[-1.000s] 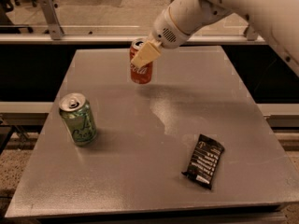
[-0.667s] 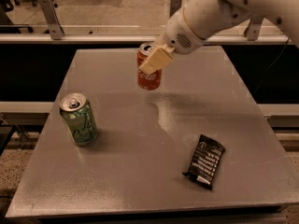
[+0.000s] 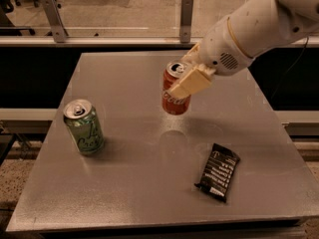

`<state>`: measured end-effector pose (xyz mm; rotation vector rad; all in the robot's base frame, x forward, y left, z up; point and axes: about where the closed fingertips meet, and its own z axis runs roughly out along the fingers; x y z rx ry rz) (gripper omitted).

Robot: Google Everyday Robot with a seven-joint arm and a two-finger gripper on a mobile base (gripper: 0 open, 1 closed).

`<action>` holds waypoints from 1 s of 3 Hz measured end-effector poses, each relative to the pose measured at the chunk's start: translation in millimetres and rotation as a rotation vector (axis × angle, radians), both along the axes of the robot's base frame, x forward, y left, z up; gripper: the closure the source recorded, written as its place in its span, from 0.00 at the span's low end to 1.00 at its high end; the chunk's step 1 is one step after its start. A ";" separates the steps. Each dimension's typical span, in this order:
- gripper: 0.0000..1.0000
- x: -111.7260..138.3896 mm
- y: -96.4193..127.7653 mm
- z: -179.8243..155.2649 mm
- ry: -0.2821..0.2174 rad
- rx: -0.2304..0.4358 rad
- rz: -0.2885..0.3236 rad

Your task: Move coke can near rxbar chocolate

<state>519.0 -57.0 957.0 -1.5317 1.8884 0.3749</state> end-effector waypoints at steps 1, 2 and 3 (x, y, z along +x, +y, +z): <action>1.00 -25.1 -11.7 -5.4 0.035 -0.016 0.031; 1.00 -50.1 -24.9 -19.2 0.118 -0.012 0.067; 1.00 -62.3 -29.0 -30.9 0.162 -0.011 0.082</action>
Offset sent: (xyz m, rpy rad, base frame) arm -0.0675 -0.0405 -0.0263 -0.0088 0.1805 0.0883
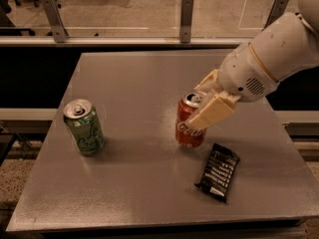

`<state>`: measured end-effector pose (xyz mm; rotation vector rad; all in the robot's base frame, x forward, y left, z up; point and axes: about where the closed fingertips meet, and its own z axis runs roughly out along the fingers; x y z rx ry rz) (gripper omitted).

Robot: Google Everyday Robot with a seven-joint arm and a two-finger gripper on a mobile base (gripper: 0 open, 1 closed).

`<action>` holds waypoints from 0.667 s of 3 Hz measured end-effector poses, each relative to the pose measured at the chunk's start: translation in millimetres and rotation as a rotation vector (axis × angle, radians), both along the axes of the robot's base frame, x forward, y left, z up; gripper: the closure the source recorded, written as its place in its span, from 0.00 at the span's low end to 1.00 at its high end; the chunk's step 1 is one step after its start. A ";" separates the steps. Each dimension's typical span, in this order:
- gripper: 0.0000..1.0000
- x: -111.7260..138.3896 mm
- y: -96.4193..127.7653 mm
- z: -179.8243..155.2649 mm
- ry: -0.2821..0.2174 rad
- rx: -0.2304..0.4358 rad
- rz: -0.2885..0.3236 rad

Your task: Move coke can near rxbar chocolate

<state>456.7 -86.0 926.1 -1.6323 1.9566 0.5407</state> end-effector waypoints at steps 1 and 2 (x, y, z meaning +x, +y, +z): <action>0.81 -5.7 -1.3 -12.7 0.028 -0.010 0.002; 0.58 -9.1 -3.3 -21.2 0.040 -0.030 -0.002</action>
Offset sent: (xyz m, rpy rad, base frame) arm -0.0122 -0.0094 -0.0324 -0.0512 0.0584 -0.0136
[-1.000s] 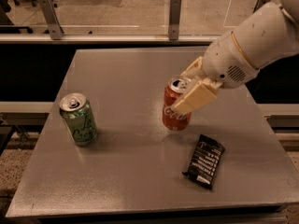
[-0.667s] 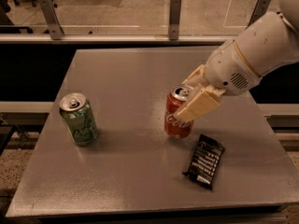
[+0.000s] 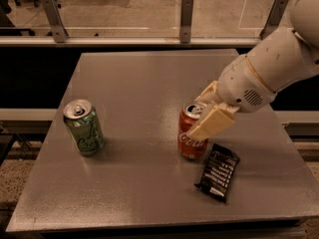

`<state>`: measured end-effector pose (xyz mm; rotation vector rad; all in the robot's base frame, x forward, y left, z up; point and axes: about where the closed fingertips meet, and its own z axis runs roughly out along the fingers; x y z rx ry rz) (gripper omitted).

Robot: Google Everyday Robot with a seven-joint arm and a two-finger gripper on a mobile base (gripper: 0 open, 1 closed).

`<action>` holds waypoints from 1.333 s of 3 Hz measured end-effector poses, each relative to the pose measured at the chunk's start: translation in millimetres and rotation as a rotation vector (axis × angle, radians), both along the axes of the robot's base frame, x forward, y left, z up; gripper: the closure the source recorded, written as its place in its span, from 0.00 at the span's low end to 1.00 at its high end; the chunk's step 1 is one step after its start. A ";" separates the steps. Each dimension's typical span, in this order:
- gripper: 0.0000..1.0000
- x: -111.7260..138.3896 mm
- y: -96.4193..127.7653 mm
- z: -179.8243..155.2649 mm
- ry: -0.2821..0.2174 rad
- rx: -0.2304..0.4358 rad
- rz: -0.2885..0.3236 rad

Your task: Move coke can near rxbar chocolate

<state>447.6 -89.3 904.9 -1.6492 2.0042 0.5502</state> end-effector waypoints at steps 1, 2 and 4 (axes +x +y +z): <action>0.28 -2.2 -1.5 -6.9 0.008 -0.013 -0.008; 0.05 -2.6 0.0 -6.2 0.007 -0.013 -0.005; 0.00 -2.9 1.0 -6.0 0.006 -0.014 -0.003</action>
Offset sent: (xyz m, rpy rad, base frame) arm -0.0018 -0.0017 -0.0060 -0.0108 0.0072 -0.0074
